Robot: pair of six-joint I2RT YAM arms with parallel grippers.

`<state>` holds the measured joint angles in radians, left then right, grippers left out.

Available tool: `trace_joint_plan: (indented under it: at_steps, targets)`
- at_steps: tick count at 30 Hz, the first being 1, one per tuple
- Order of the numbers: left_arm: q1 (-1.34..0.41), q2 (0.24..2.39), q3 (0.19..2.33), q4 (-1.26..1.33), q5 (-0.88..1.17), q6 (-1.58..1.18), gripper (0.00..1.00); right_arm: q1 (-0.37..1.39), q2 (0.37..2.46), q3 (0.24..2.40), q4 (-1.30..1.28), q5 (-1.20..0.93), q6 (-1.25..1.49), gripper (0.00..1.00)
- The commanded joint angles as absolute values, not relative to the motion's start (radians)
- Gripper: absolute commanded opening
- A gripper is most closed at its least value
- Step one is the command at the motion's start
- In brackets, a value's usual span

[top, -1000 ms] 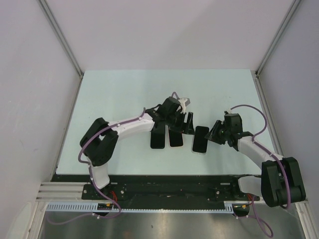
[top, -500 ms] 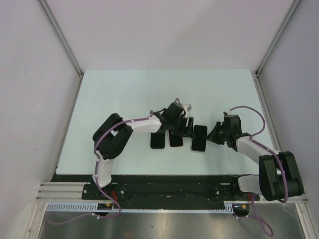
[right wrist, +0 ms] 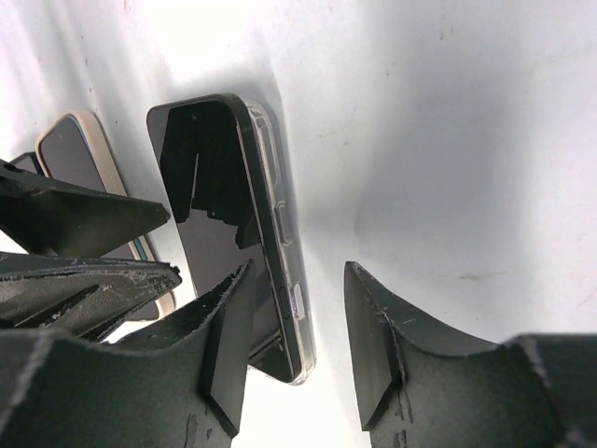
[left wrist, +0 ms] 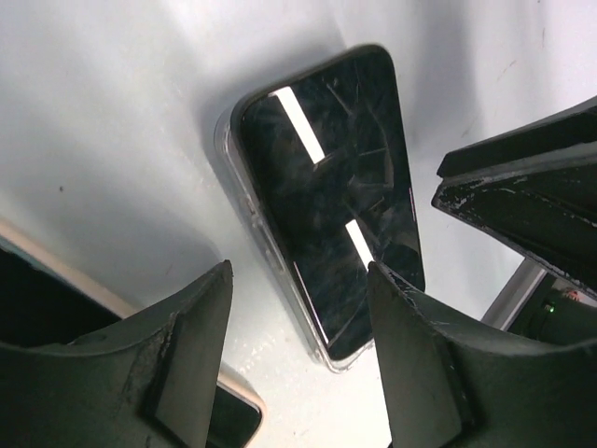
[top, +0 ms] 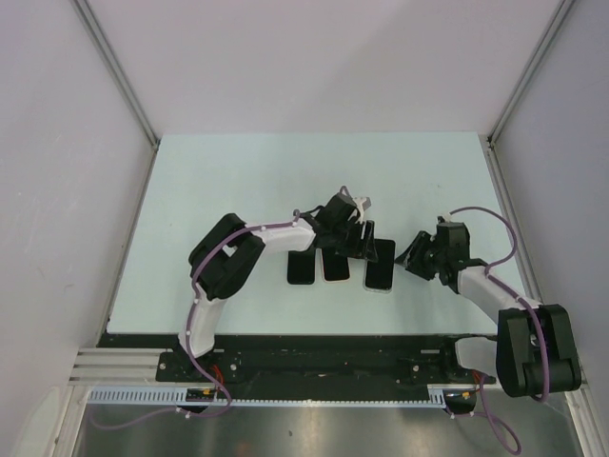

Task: Put the phone into the phone case

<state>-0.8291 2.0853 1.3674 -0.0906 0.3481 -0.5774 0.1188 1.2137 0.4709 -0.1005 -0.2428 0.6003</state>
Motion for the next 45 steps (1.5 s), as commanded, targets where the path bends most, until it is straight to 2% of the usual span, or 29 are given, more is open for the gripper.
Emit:
trace_joint_plan:
  at_steps: [1,10,20,26,38,45]
  targets:
    - [-0.833,2.135,1.422,-0.095,0.348,-0.584,0.65,0.095,1.198,0.463,-0.106,-0.255,0.575,0.49]
    - [-0.831,2.183,1.454,-0.097,0.359,-0.597,0.6,0.051,1.239,0.434,0.015,-0.363,0.572,0.58]
    - [-0.83,2.192,1.439,-0.097,0.362,-0.637,0.4,0.049,1.342,0.408,0.146,-0.428,0.63,0.65]
    - [-0.83,2.192,1.425,-0.089,0.396,-0.66,0.33,0.051,1.39,0.394,0.242,-0.52,0.698,0.68]
    - [-0.804,2.163,1.339,0.029,0.515,-0.739,0.35,0.008,1.491,0.402,0.529,-0.787,0.834,0.69]
    - [-0.802,2.172,1.338,0.04,0.537,-0.739,0.35,0.008,1.505,0.388,0.624,-0.839,0.885,0.69]
